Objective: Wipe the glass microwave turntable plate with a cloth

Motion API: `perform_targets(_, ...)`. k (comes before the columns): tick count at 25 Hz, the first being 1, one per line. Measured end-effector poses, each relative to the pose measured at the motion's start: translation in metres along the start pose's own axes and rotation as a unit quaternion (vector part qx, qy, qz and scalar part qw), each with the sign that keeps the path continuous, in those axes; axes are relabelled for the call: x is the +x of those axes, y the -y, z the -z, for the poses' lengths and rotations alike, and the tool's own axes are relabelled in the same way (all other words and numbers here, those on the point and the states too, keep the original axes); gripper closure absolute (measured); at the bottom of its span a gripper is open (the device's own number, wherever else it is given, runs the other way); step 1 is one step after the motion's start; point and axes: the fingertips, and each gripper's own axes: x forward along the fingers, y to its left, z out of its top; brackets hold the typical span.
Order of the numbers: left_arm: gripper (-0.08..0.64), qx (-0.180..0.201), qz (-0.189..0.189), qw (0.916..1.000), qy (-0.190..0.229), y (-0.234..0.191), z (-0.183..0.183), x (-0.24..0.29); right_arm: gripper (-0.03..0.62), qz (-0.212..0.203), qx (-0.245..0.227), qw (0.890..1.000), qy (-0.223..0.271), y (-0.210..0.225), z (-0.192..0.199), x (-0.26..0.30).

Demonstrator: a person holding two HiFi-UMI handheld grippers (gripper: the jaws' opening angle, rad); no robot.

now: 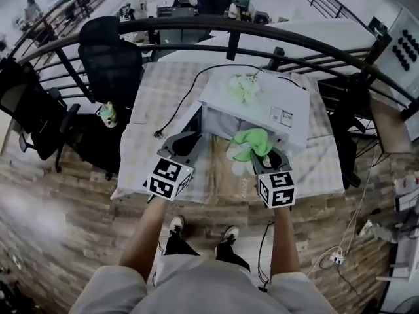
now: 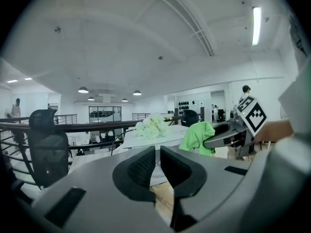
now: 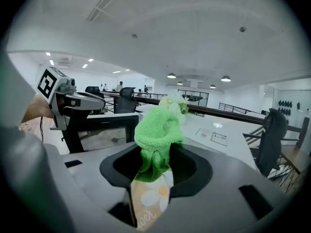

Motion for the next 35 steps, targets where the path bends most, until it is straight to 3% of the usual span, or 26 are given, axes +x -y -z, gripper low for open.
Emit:
perform_targets(5, 0.514, -0.019, -0.018, 0.9995, -0.018, -0.01, 0.027, 0.014, 0.417, -0.008, 0.0, 1.0, -0.015, 0.003, 0.022, 0.055)
perform_targets(11, 0.514, -0.028, 0.0, 0.9991, -0.031, -0.006, 0.059, 0.034, 0.416, 0.014, 0.014, 0.999, -0.028, 0.015, 0.058, 0.123)
perform_targets(16, 0.514, -0.032, 0.005, 0.9985, -0.044, -0.014, 0.086, 0.052, 0.413, 0.012, 0.015, 0.999, -0.029, 0.008, 0.067, 0.189)
perform_targets(21, 0.514, -0.037, 0.012, 0.9978, -0.054, -0.011, 0.109, 0.065, 0.413, 0.005, 0.047, 0.999, -0.007, 0.009, 0.072, 0.245)
perform_targets(24, 0.514, -0.045, 0.011, 0.9972, -0.058, -0.009, 0.12, 0.071, 0.411, -0.004, 0.042, 0.999, -0.027, 0.007, 0.079, 0.272)
perform_targets(27, 0.514, -0.051, 0.016, 0.9963, -0.067, -0.005, 0.131, 0.077, 0.41, -0.005, 0.01, 0.998, -0.061, 0.004, 0.094, 0.284)
perform_targets(30, 0.514, -0.054, 0.022, 0.9959, -0.07, -0.001, 0.135, 0.084, 0.407, 0.003, 0.0, 0.998, -0.064, 0.012, 0.103, 0.278)
perform_targets(35, 0.514, -0.055, 0.032, 0.9957, -0.068, 0.006, 0.132, 0.096, 0.407, 0.057, 0.007, 0.994, -0.091, 0.049, 0.123, 0.253)
